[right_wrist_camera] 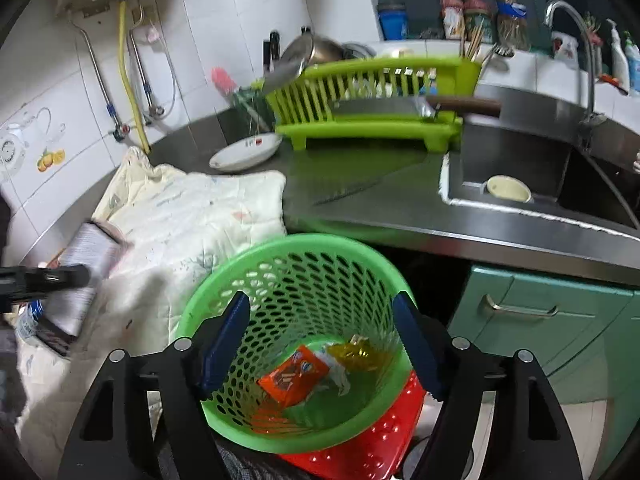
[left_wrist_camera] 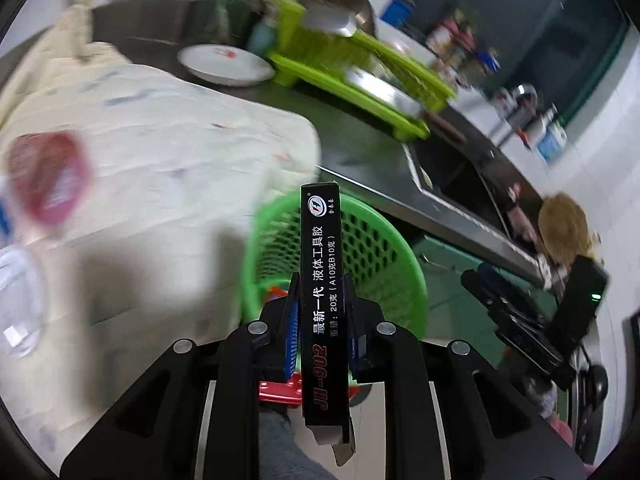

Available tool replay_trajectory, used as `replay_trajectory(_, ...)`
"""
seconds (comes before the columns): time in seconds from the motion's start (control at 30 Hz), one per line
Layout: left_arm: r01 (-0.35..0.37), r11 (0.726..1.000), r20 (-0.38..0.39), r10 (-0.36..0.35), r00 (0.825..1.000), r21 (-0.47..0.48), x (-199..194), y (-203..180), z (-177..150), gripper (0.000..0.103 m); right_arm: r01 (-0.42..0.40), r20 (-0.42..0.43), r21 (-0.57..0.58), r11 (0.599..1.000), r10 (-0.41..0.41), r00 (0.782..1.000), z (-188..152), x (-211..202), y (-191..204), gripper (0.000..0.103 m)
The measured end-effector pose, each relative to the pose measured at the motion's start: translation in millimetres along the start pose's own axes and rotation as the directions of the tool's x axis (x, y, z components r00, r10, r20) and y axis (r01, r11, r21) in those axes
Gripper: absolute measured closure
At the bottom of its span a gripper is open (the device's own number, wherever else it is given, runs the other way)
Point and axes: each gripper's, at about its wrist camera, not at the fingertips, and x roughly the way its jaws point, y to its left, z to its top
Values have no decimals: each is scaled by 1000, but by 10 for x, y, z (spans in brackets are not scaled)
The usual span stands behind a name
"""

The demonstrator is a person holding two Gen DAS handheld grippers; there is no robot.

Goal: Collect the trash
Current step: 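Drop orange cup in basket with right tool while left tool carries black box over, then open the left tool to drop the black box into the green basket, then move both tools back over the remaining trash pile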

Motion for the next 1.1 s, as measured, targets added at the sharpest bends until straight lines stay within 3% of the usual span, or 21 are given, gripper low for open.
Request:
replay_trajectory(0.13,-9,998,-31,11,999,64,331,-213,71,80,-16,38,31,999,15,999,4,-125,-62,29)
replay_trajectory(0.23,-19,996,-21,21,1000,91,399,-288,82,54,-30,42,20,999,29,999,-8,-156,-55,29)
replay_trajectory(0.27,-33,994,-4,34,999,103,380,-302,79,49,-27,40,7,1000,27,999,-15,-156,-35,29)
replay_trajectory(0.57,-139,984,102,128,986,111,-284,-60,-129,49,-94,37,-94,991,98,994,-18,-191,342,29)
replay_trajectory(0.87,-240,969,157,229,961,53,-1142,480,-492,49,-235,-53,-198,952,229,972,-39,-31,1173,29)
replay_trajectory(1.0,-292,956,185,289,939,-12,-1508,819,-647,49,-307,-104,-232,923,290,951,-61,73,1597,28)
replay_trajectory(1.1,-355,933,209,359,910,-59,-1831,1114,-779,49,-364,-148,-249,897,337,930,-88,172,1906,28)
